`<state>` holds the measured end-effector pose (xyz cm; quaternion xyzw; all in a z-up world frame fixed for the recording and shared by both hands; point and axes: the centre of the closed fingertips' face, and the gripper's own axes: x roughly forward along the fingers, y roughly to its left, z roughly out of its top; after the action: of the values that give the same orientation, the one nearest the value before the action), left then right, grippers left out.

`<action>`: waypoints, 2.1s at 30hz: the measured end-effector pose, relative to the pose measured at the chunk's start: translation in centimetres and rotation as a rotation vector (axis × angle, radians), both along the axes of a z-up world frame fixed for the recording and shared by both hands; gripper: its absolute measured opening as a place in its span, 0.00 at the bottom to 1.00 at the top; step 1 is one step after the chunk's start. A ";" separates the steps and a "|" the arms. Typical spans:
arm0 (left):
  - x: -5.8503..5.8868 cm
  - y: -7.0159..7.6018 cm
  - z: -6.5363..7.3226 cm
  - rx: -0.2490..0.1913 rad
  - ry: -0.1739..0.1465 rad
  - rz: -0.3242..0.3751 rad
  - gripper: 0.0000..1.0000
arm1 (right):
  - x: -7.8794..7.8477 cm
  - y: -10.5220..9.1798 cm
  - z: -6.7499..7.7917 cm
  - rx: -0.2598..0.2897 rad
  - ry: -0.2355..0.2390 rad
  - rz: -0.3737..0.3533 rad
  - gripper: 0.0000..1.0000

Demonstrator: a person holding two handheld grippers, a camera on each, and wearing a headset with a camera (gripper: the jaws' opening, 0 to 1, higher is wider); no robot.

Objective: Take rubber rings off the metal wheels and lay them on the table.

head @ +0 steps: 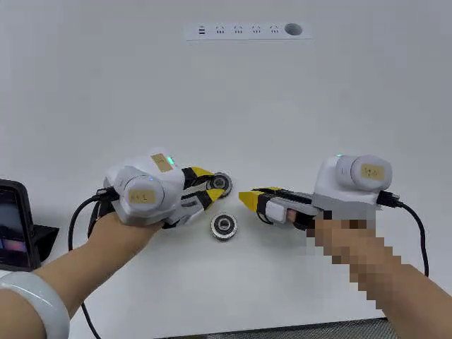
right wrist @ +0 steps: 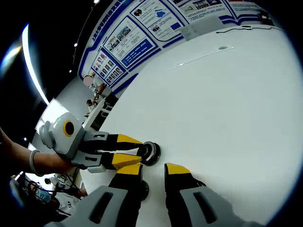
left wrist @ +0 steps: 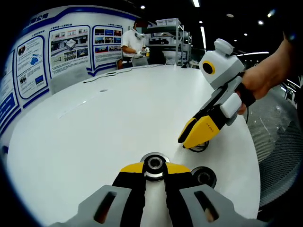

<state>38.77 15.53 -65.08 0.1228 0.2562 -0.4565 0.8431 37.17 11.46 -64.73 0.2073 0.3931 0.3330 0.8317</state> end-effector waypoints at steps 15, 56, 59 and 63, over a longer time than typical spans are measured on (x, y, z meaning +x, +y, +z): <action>-0.1 -0.1 0.1 -0.016 0.007 -0.008 0.13 | 1.4 1.3 -0.6 0.064 0.055 -0.021 0.20; 0.0 0.0 -0.1 -0.033 0.014 0.005 0.13 | 1.7 2.4 -1.3 0.130 0.128 -0.007 0.14; 0.0 0.0 -0.1 -0.034 0.015 0.005 0.13 | 1.7 2.3 -1.3 0.126 0.124 -0.007 0.13; 0.0 0.0 0.0 -0.034 0.015 0.006 0.13 | 1.8 2.2 -1.4 0.118 0.122 -0.007 0.11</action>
<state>38.76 15.52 -65.08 0.1043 0.2552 -0.4592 0.8445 38.94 13.66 -66.16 0.2772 0.4218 0.3392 0.7938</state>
